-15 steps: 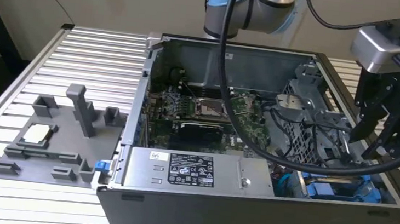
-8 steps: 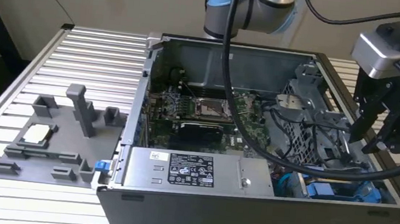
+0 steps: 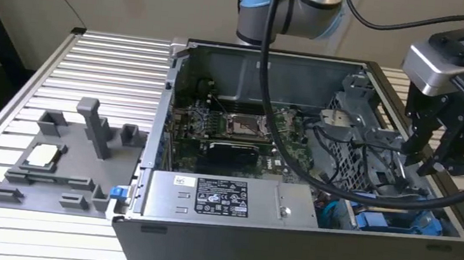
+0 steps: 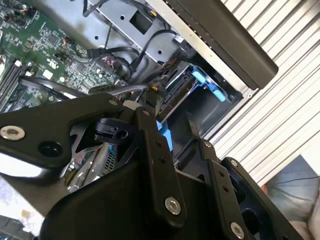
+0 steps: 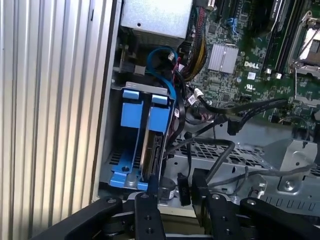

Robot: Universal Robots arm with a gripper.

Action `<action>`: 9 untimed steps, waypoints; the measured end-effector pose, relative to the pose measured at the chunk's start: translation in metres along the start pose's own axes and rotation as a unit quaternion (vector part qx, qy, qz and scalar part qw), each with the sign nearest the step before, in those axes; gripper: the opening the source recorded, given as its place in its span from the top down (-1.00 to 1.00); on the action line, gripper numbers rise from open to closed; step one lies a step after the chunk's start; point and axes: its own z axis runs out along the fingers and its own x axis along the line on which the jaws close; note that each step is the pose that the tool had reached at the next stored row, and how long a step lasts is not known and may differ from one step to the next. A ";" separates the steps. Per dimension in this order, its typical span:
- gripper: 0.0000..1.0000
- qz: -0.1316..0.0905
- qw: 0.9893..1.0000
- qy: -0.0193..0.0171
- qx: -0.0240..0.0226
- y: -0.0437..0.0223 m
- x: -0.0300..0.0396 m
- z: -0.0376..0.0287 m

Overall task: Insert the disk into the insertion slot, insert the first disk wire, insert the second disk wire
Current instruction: 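Insert the disk into the insertion slot, then insert the first disk wire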

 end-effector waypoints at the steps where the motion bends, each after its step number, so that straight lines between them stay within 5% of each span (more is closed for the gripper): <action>1: 0.19 0.000 1.000 0.000 0.000 -0.0001 -0.0006 0.0003; 9: 0.19 0.000 1.000 0.000 0.001 -0.0001 -0.0022 0.0009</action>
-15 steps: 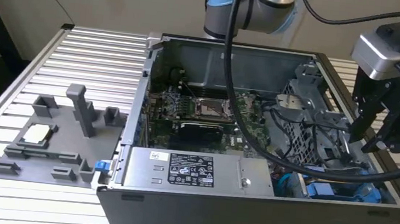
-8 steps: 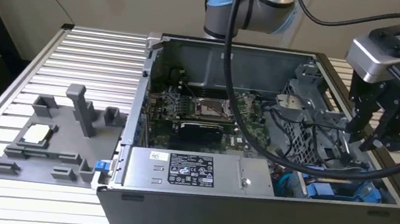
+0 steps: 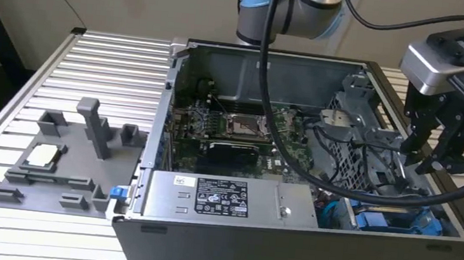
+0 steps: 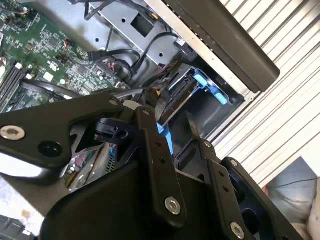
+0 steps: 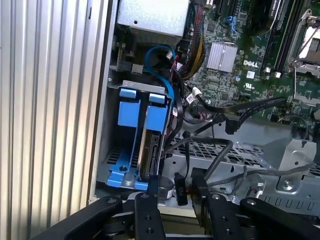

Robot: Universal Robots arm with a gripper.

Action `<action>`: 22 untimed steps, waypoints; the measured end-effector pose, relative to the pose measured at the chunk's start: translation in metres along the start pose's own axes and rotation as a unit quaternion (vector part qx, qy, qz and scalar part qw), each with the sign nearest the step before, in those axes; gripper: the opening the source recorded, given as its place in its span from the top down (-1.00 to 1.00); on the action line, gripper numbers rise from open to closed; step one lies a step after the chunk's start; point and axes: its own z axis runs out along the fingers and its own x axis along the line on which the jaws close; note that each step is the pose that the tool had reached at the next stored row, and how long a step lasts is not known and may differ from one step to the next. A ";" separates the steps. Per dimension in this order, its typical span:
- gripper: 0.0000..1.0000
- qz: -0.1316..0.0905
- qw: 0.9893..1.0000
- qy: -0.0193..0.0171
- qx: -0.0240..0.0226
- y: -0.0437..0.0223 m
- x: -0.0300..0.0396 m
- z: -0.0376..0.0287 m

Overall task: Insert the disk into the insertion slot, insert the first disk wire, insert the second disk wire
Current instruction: 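Insert the first disk wire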

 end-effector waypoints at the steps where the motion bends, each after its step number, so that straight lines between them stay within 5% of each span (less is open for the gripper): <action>1: 0.19 0.000 1.000 0.000 0.000 0.0000 -0.0002 0.0002; 12: 0.23 0.000 1.000 0.000 0.001 0.0003 -0.0012 0.0032; 16: 0.61 0.000 1.000 0.000 0.001 0.0003 -0.0012 0.0032; 22: 0.62 0.000 1.000 0.000 0.001 0.0002 -0.0016 0.0034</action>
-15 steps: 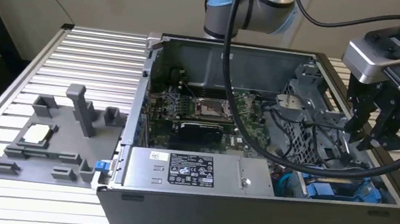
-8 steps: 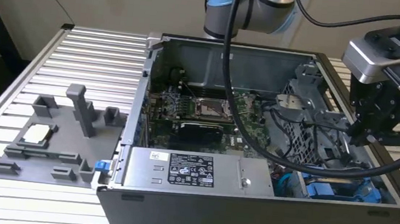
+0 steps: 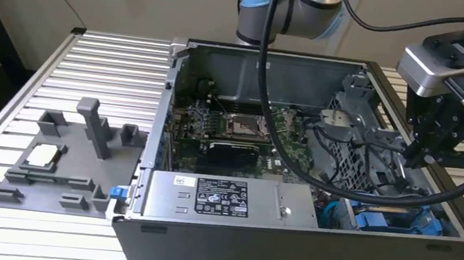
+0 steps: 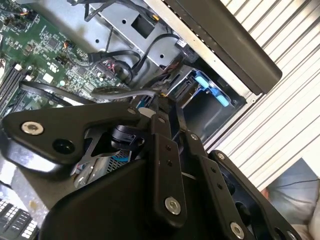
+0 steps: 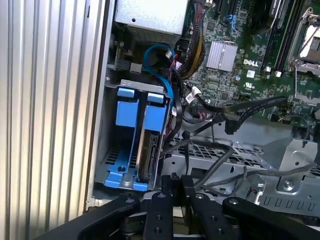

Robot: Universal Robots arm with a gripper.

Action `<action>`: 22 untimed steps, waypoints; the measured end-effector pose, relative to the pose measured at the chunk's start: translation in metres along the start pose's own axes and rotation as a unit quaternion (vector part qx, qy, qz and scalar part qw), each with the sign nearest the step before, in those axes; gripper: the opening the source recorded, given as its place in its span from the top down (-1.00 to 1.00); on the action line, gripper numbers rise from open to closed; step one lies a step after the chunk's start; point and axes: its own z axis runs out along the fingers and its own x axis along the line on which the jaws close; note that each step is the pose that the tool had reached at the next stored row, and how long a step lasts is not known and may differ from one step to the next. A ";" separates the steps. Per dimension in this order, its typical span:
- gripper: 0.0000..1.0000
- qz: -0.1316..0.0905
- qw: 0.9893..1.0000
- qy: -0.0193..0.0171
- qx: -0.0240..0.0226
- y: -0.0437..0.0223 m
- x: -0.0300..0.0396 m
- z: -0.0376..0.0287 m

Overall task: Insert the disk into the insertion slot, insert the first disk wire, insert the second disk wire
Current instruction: 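Insert the first disk wire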

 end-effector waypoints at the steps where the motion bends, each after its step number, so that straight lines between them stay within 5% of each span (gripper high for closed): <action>1: 0.62 0.000 1.000 0.000 0.000 0.0000 0.0000 0.0000; 5: 0.62 0.000 1.000 0.000 0.000 -0.0003 0.0001 0.0000; 7: 0.62 0.000 1.000 0.000 -0.005 -0.0030 0.0006 0.0006; 9: 0.62 0.001 1.000 -0.002 -0.014 -0.0073 0.0014 0.0015; 16: 0.62 0.005 0.998 -0.010 -0.064 -0.0220 0.0041 0.0045; 22: 0.62 0.006 0.997 -0.012 -0.076 -0.0298 0.0059 0.0067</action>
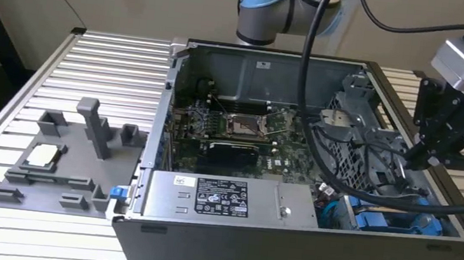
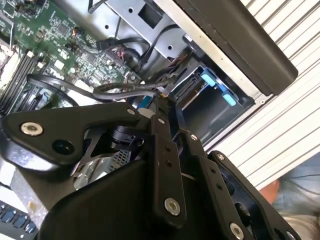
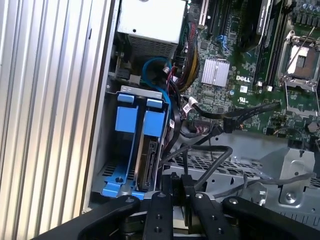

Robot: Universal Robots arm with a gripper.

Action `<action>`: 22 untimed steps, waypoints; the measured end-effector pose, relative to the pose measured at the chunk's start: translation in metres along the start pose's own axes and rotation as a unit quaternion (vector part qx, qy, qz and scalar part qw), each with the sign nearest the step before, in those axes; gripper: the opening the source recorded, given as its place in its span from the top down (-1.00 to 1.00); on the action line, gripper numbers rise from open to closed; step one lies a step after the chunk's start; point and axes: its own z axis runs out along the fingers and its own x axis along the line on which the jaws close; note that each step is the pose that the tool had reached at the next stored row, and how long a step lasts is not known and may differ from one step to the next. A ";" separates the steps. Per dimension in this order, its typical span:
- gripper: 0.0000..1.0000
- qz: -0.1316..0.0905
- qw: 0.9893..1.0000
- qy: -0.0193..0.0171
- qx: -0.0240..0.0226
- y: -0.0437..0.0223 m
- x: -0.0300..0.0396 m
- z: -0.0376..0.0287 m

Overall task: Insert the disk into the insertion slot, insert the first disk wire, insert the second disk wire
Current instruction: 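Insert the first disk wire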

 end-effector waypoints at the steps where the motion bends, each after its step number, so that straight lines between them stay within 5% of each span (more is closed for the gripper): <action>1: 0.62 0.000 1.000 0.000 -0.002 -0.0015 0.0004 0.0001; 5: 0.62 0.001 1.000 -0.002 -0.009 -0.0068 0.0016 0.0004; 10: 0.62 0.002 1.000 -0.004 -0.026 -0.0137 0.0043 0.0008; 22: 0.62 0.002 1.000 -0.005 -0.027 -0.0138 0.0049 0.0047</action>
